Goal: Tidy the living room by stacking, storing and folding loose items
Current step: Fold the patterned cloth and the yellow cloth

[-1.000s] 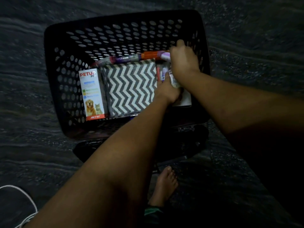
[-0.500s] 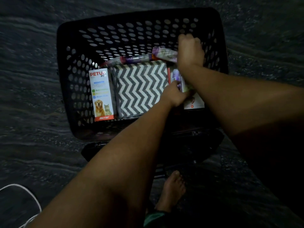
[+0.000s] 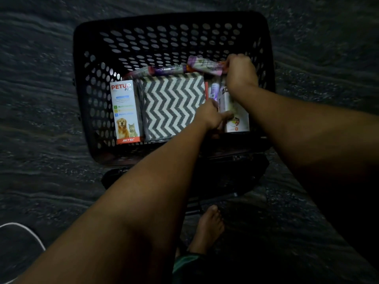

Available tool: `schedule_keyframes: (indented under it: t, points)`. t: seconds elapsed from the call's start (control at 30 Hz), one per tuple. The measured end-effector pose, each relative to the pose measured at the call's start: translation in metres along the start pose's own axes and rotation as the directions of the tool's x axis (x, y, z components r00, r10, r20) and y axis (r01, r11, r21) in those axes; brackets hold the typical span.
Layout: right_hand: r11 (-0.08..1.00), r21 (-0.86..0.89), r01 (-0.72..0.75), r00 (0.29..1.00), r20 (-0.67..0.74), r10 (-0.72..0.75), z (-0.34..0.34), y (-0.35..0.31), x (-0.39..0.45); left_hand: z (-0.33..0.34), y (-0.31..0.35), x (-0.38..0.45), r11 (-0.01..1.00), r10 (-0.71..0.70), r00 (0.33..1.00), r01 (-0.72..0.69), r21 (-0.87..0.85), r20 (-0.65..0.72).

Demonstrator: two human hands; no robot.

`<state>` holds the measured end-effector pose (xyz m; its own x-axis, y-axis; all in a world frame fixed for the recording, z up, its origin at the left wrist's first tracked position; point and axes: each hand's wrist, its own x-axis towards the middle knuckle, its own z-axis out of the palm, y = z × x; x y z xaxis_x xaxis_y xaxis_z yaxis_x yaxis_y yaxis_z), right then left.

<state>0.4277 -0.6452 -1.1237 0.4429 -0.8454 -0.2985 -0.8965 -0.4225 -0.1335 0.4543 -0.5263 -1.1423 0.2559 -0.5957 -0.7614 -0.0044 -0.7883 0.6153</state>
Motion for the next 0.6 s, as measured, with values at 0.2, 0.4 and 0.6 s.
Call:
schedule_keyframes:
  t: [0.2, 0.4, 0.6]
  points:
    - [0.938, 0.267, -0.221, 0.97, 0.162, 0.183, -0.041, -0.013, -0.012, -0.045, 0.031, -0.032, 0.999, -0.001, 0.996, 0.005, 0.048, -0.087]
    - [0.76, 0.472, -0.447, 0.847, 0.497, 0.19, -0.143, -0.045, -0.055, -0.138, 0.105, -0.109, 0.988, 0.067, 0.976, -0.036, 0.148, -0.208]
    - [0.526, 0.626, -0.575, 0.794, 0.582, 0.175, -0.306, -0.085, -0.124, -0.225, 0.192, -0.241, 0.993, 0.109, 0.936, -0.086, 0.083, -0.334]
